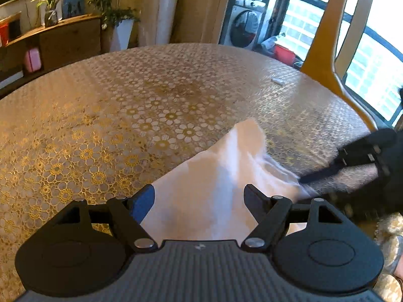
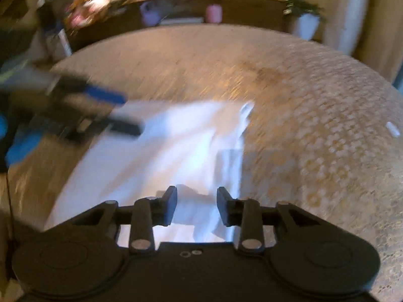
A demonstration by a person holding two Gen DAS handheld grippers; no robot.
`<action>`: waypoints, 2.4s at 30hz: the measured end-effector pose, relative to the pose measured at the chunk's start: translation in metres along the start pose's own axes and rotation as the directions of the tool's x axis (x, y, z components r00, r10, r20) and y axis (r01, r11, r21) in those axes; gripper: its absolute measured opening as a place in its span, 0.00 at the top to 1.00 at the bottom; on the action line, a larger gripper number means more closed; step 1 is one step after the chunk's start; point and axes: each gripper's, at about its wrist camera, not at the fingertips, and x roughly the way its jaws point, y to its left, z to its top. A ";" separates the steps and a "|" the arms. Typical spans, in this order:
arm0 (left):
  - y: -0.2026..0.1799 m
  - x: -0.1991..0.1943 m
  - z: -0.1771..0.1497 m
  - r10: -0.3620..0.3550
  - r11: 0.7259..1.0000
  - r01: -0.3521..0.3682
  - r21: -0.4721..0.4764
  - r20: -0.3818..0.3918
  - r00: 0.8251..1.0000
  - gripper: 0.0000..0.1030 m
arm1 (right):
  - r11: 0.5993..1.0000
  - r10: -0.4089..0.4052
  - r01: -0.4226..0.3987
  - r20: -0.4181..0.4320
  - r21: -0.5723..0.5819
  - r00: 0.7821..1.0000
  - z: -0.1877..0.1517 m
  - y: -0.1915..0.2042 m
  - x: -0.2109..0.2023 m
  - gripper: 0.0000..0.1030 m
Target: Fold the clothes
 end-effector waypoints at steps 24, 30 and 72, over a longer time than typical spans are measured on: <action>-0.004 -0.025 -0.030 0.012 0.969 -0.069 -0.239 -0.230 0.973 0.26 | 0.986 -0.013 0.012 0.005 0.168 1.000 -0.011 -0.019 -0.016 0.00; -0.017 -0.030 -0.041 -0.013 0.938 -0.080 -0.336 -0.266 0.964 0.26 | 0.958 0.002 0.014 -0.056 0.286 0.998 0.006 -0.023 0.014 0.00; 0.136 -0.109 -0.065 0.256 0.857 -0.300 -0.419 -0.158 0.954 0.92 | 0.994 0.035 -0.034 -0.013 0.103 0.999 0.137 0.144 0.110 0.00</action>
